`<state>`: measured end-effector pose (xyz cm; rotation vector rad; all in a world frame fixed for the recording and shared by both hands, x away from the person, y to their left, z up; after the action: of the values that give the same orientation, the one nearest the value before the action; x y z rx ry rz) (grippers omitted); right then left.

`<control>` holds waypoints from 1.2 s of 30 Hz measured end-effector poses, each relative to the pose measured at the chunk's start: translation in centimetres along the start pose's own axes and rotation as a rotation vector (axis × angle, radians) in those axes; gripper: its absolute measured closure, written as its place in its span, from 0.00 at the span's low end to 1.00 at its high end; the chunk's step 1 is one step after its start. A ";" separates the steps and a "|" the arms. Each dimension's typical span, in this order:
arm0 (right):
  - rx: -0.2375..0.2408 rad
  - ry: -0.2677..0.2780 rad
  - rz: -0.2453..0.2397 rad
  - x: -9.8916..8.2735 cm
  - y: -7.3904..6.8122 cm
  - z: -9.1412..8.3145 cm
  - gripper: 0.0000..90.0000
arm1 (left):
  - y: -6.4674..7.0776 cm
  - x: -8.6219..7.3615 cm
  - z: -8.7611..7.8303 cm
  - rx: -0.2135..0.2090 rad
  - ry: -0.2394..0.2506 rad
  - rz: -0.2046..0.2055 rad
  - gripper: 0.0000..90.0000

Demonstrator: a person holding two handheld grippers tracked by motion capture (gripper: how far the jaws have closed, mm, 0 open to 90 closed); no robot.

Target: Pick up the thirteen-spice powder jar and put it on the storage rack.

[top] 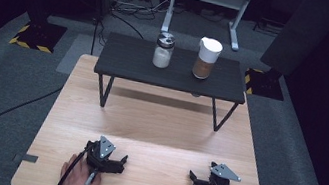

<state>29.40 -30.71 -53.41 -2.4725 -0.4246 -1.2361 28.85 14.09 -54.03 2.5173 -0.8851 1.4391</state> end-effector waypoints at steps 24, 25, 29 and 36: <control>0.022 -0.003 -0.016 0.1 0.0 0.2 0.02 | 0.0 0.0 0.0 0.000 0.000 0.000 0.00; 0.022 -0.003 -0.016 0.1 0.0 0.2 0.02 | 0.0 0.0 0.0 0.000 0.000 0.000 0.00; 0.023 -0.003 -0.016 0.1 0.0 0.2 0.02 | 0.0 0.0 0.0 0.001 0.000 -0.002 0.00; 0.022 -0.002 -0.016 0.1 0.0 0.2 0.02 | 0.0 0.0 0.0 0.007 -0.003 -0.005 0.00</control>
<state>29.59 -30.57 -53.42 -2.4573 -0.4568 -1.2283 28.83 14.07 -54.02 2.5254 -0.8746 1.4407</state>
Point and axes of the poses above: each handheld gripper's, and its own axes: z roughly forward along the jaws, x roughly out of its top, y roughly to its right, the point moved 9 cm from there along z, roughly forward along the jaws, and after that the axes turned 13 degrees about z, right-handed, at the moved point
